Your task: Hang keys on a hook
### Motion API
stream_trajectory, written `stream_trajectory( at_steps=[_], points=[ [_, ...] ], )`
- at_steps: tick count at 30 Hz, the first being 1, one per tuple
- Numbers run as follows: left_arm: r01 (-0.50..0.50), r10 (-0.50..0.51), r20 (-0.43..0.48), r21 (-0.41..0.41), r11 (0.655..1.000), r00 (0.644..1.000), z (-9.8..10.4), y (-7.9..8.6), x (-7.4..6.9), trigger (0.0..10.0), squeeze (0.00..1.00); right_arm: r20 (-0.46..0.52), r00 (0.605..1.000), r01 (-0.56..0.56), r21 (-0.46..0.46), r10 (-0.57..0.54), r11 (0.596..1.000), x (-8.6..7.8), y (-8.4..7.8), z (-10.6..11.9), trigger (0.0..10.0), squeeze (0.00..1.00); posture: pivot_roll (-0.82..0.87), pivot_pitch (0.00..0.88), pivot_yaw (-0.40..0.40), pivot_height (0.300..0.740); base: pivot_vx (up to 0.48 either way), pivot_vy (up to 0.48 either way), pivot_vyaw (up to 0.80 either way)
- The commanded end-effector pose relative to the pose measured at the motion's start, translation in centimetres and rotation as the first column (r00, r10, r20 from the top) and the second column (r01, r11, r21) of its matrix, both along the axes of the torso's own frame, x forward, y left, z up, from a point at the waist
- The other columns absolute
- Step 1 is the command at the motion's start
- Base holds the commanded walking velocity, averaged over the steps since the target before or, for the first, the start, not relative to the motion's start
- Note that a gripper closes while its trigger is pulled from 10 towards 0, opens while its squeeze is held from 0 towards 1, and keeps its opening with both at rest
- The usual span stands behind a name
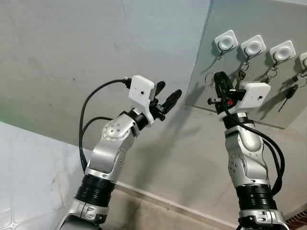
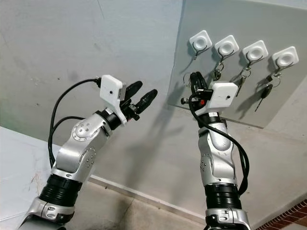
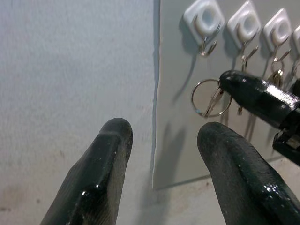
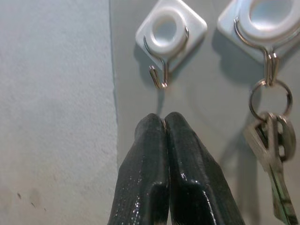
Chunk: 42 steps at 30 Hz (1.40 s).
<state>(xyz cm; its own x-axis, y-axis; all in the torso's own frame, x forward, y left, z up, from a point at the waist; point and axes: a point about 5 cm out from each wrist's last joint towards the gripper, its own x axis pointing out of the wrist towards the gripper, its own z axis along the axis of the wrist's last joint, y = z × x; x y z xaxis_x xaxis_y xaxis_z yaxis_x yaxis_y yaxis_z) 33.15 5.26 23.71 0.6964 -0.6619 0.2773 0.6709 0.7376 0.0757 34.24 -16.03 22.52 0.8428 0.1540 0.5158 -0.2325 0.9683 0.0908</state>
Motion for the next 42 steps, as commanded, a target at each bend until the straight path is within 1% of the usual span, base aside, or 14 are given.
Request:
stream_trajectory(
  at_steps=[1,10,19,21,30,34,35,41,42],
  points=[
    [0.032,-0.033,0.038,0.023,0.999,0.999,1.0,-0.5,-0.4,10.0,0.00,0.057,0.998,-0.007,0.027,0.005,1.000,-0.2,-0.1,1.5,10.0,0.00,0.08,0.000,-0.023,0.740,0.000,0.000,0.00],
    [0.039,-0.040,0.034,0.031,0.999,0.999,0.9,-0.5,-0.5,10.0,0.00,0.102,0.995,-0.018,0.052,0.012,0.998,-0.2,0.0,3.0,10.0,0.00,0.08,0.000,-0.023,0.740,0.000,0.000,0.00],
    [0.034,-0.035,0.029,0.029,0.999,0.999,0.9,-0.5,-0.5,10.0,0.00,0.110,0.994,-0.024,0.055,0.018,0.998,-0.2,-0.1,3.3,10.0,0.00,0.09,0.000,-0.027,0.740,0.000,0.000,0.00],
    [0.032,-0.033,0.026,0.028,0.999,0.999,0.8,-0.5,-0.5,10.0,0.00,0.104,0.994,-0.020,0.085,0.011,0.996,-0.2,-0.2,3.3,10.0,0.00,0.09,0.000,-0.026,0.740,0.000,0.000,0.00],
    [0.031,-0.032,0.025,0.028,0.999,0.999,0.8,-0.5,-0.5,10.0,0.00,0.112,0.994,-0.020,0.122,0.006,0.992,0.0,-0.4,3.8,10.0,0.00,0.09,0.000,-0.027,0.740,0.000,0.000,0.00],
    [0.030,-0.030,0.022,0.027,0.999,0.999,0.8,-0.5,-0.5,10.0,0.00,0.110,0.994,-0.019,0.125,0.005,0.992,0.0,-0.4,3.8,10.0,0.00,0.09,0.000,-0.028,0.740,0.000,0.000,0.00],
    [0.028,-0.029,0.020,0.027,0.999,0.999,0.8,-0.4,-0.5,10.0,0.00,0.100,0.995,-0.019,0.149,0.004,0.989,0.1,-0.5,3.8,10.0,0.00,0.09,0.001,-0.029,0.740,0.000,0.000,0.00],
    [0.025,-0.025,0.018,0.022,0.999,1.000,0.8,-0.4,-0.5,10.0,0.00,0.078,0.997,-0.011,0.175,-0.003,0.984,0.3,-0.7,3.7,10.0,0.00,0.09,0.005,-0.031,0.740,0.000,0.000,0.00],
    [0.023,-0.024,0.017,0.021,1.000,1.000,0.8,-0.4,-0.5,10.0,0.00,0.064,0.998,-0.009,0.190,-0.003,0.982,0.4,-0.8,3.5,10.0,0.00,0.09,0.004,-0.031,0.740,0.000,0.000,0.00]
  ],
)
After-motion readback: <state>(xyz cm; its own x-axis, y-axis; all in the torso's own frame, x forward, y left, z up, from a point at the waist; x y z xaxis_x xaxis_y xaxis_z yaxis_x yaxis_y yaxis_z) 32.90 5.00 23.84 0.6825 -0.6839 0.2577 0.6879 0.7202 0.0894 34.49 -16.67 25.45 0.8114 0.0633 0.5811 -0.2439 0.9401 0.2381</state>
